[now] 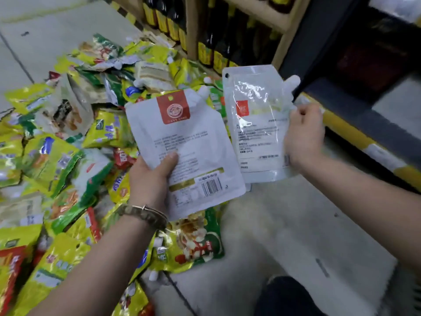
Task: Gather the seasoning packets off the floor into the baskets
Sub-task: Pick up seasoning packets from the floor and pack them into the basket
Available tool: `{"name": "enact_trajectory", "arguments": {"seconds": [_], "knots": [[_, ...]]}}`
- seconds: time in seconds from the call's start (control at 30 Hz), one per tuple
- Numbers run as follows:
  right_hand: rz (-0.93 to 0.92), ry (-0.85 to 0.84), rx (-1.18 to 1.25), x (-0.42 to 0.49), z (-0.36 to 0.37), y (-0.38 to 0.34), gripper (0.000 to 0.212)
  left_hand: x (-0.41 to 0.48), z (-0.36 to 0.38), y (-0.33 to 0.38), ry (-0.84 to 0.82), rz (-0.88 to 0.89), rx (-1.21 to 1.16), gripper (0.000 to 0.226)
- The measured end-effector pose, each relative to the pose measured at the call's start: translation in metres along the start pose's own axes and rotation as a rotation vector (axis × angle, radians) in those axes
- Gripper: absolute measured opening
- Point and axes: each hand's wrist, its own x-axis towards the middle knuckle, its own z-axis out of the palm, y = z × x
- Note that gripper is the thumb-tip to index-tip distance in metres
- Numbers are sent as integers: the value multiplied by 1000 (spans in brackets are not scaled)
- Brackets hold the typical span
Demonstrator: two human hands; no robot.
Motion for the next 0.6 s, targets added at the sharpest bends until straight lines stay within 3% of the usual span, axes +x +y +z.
{"name": "enact_trajectory", "arguments": {"seconds": [0.13,0.3,0.37,0.6], "knots": [[-5,143,-135,18,-99,-8,8,-35,63,28,-215,46,20,23],[5,296,-275,26,-238,-6,19,-96,139,56,-481,95,111,31],[43,360,-329,18,-298,-1,21,-128,170,61,-568,101,101,22],[220,610,-233,-56,-496,27,6,-250,274,65,-991,-30,121,24]]}}
